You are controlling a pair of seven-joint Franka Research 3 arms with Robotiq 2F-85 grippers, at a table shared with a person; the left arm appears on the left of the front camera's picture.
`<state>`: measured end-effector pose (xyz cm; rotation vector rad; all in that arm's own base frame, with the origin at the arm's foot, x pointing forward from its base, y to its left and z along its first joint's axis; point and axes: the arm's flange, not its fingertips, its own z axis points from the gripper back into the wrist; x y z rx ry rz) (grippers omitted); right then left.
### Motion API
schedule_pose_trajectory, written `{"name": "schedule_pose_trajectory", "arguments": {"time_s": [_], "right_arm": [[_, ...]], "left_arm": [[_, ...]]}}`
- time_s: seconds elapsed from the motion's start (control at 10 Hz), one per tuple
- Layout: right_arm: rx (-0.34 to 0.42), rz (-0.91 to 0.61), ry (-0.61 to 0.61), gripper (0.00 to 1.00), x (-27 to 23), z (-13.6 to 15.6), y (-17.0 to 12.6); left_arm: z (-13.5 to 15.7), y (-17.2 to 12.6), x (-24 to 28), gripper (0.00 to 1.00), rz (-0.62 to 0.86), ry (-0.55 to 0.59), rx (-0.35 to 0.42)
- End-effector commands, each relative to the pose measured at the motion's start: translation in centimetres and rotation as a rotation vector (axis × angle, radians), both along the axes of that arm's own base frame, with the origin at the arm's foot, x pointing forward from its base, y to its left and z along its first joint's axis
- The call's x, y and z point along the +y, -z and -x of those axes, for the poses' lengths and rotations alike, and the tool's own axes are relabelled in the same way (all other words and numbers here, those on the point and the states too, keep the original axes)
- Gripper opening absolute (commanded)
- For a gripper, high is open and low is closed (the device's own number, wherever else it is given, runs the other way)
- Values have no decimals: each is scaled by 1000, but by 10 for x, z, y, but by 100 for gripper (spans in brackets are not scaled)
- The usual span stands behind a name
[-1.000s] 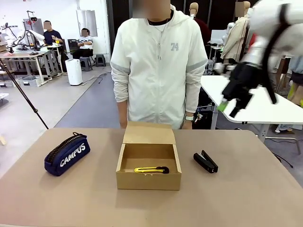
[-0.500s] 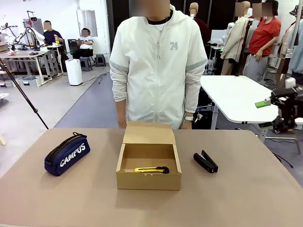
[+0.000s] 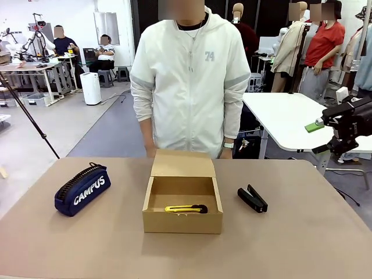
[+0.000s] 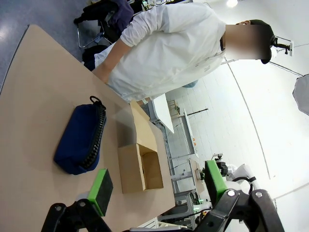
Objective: Pack the items into the box.
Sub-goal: Pick up the item indicated by the person and place it inside the Mailer Box.
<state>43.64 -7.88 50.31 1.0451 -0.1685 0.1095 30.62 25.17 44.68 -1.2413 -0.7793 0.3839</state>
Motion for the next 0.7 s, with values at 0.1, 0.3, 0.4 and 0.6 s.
{"name": "schedule_pose_trajectory", "arguments": {"time_s": [0.1,0.3,0.4,0.6], "right_arm": [[17,0,-3,100,-4,0,-1],[17,0,-3,100,-4,0,-1],[17,0,-3,100,-4,0,-1],[17,0,-3,100,-4,0,-1]], "left_arm": [[0,-4,-1,100,13,-6,-14],[0,-4,-1,100,13,-6,-14],[0,-4,-1,100,13,-6,-14],[0,-4,-1,100,13,-6,-14]]}}
